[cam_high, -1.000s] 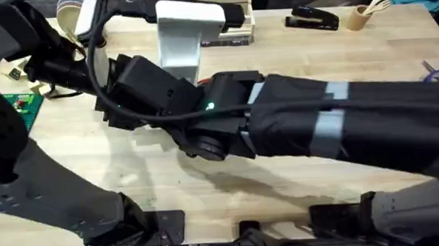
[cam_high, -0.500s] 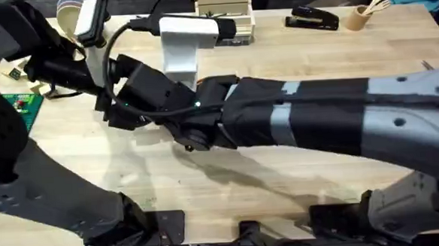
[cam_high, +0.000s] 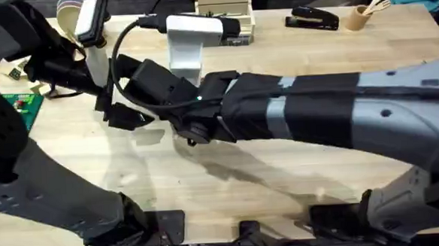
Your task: Unzip the bag, pick up the pens from the table one at a time and place them inside, then zip the bag closed.
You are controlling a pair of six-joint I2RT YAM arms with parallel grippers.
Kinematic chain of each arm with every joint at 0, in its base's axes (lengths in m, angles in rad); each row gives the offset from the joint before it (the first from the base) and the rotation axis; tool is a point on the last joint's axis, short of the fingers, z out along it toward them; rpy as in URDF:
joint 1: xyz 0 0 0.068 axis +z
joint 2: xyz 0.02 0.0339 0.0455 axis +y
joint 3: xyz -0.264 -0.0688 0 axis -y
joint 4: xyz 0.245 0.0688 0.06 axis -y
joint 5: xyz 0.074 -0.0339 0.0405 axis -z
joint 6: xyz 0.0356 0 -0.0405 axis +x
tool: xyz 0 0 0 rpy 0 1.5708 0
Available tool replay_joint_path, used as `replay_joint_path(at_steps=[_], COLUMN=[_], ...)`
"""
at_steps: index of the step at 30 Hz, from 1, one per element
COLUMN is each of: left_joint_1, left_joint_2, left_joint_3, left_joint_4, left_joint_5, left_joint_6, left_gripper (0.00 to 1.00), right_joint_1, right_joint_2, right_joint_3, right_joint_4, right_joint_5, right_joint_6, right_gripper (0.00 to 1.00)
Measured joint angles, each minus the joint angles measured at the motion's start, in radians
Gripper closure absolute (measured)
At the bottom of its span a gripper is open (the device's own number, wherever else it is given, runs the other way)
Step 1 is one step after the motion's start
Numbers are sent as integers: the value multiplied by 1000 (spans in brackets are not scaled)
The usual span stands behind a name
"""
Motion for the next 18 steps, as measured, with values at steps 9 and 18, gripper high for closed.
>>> replay_joint_path(at_steps=[9,18], left_joint_1=[0,0], left_joint_2=[0,0], left_joint_3=[0,0], left_joint_4=[0,0], left_joint_5=[0,0], left_joint_6=[0,0], left_gripper=[8,7], right_joint_1=[-9,-11], right_joint_2=[14,14], right_joint_3=[0,0], right_joint_4=[-2,-2], right_joint_5=[3,4], right_joint_6=[0,-24], right_gripper=[800,910])
